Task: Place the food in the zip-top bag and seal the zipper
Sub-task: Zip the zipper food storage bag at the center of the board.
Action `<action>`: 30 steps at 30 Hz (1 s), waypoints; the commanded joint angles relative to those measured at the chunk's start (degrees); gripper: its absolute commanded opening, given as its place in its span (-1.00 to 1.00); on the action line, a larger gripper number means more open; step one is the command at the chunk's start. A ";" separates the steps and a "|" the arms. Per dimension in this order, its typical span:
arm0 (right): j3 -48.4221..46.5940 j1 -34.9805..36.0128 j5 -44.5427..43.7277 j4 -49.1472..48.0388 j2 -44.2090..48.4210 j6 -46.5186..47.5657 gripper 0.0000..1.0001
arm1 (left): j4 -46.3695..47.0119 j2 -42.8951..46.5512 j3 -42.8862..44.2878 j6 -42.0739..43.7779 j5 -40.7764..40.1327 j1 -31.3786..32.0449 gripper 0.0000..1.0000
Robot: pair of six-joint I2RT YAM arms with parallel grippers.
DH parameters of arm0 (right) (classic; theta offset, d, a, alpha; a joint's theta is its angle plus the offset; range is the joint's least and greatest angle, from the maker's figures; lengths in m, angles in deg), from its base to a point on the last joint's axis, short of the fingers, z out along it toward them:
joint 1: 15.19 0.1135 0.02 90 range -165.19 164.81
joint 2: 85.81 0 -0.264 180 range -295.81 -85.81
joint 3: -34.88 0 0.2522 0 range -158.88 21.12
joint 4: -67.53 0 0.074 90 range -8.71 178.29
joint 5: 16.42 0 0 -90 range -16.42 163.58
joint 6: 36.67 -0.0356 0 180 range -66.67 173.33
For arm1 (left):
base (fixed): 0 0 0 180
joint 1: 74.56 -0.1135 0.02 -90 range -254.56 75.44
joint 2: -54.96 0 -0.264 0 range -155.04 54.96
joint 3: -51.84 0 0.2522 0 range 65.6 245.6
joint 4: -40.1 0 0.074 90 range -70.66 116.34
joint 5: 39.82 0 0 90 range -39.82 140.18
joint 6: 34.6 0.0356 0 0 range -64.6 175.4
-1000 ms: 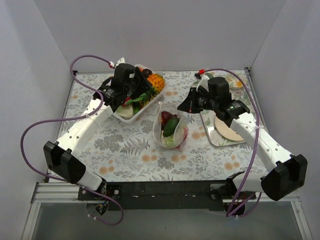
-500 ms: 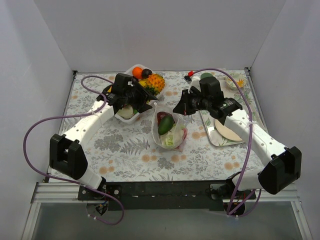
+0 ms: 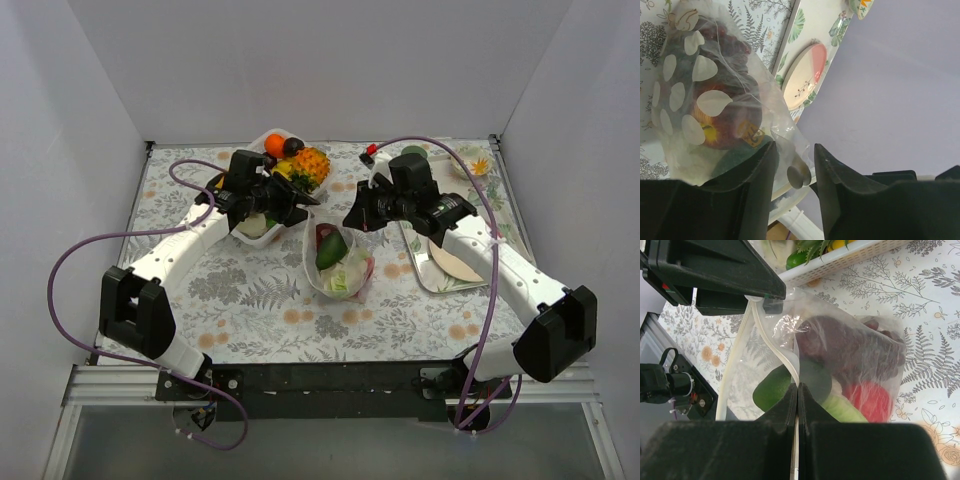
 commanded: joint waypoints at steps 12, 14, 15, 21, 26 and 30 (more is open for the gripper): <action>-4.26 2.41 -4.74 1.23 -0.08 3.23 -0.97 | 2.26 -0.52 -1.51 -1.16 2.67 -0.28 -0.63; -3.83 2.41 -4.75 1.15 0.45 3.76 -0.97 | 2.26 -0.61 -1.07 -0.98 2.58 -0.37 -0.58; -3.65 2.41 -4.92 0.97 0.54 3.85 -0.97 | 2.35 -0.69 -0.72 -0.98 2.49 -0.63 -0.42; -3.21 2.41 -5.10 0.71 1.06 4.03 -0.97 | 2.43 -1.48 -0.81 -0.81 3.10 -2.12 -0.31; -2.86 2.50 -4.92 0.62 0.98 3.94 -0.97 | 3.48 -2.19 -0.89 -1.33 4.24 -2.39 -0.36; -2.50 2.50 -5.19 0.44 1.15 3.94 -0.97 | 3.84 -2.72 -1.24 -1.77 4.86 -2.48 -0.46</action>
